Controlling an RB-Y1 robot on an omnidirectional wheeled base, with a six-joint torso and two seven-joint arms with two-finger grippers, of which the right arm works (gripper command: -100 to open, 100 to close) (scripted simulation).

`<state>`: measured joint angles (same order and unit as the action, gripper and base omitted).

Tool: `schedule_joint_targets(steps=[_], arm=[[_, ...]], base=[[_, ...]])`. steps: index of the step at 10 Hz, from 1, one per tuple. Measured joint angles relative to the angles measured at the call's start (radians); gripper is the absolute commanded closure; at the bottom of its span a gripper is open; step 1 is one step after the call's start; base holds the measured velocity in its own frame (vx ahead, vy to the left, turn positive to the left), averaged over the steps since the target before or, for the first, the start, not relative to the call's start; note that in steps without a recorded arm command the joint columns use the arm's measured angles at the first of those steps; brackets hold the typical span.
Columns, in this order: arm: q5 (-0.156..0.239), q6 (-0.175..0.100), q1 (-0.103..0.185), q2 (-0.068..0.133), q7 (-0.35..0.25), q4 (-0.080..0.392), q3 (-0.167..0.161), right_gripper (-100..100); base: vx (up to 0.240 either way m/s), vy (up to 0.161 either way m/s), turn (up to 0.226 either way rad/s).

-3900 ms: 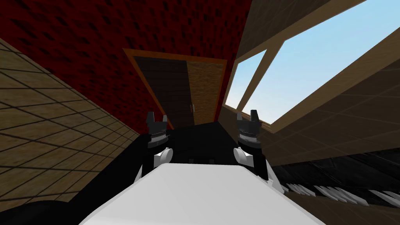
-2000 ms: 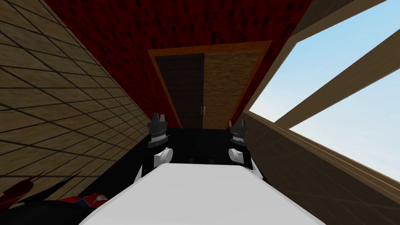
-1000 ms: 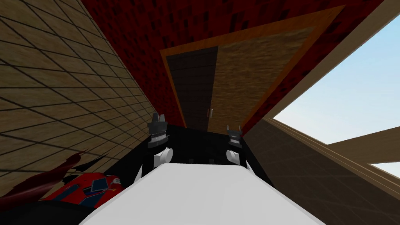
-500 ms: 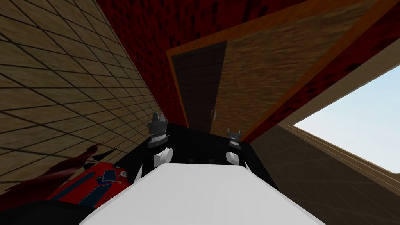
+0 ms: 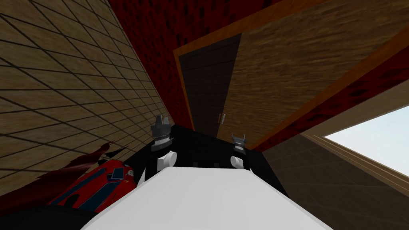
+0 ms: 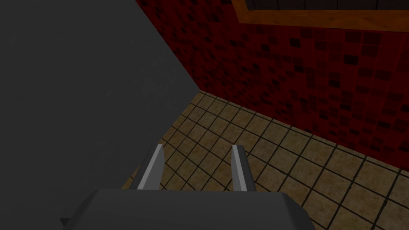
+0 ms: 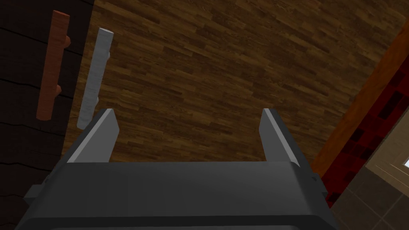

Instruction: Pull the door open

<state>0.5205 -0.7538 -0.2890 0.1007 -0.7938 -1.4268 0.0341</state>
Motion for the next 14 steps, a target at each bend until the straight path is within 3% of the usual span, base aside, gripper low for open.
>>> schedule_joint_targets(steps=[5, 7, 14], arm=[[0.067, -0.027, 0.021, 0.001, -0.088, 0.116, -0.006, -100], [0.092, -0.044, 0.043, -0.002, -0.121, 0.179, -0.009, -100], [0.188, -0.070, 0.075, -0.002, -0.239, 0.325, -0.012, -100]], base=[[0.107, -0.023, 0.151], [0.099, -0.028, 0.158], [0.118, -0.045, 0.149]])
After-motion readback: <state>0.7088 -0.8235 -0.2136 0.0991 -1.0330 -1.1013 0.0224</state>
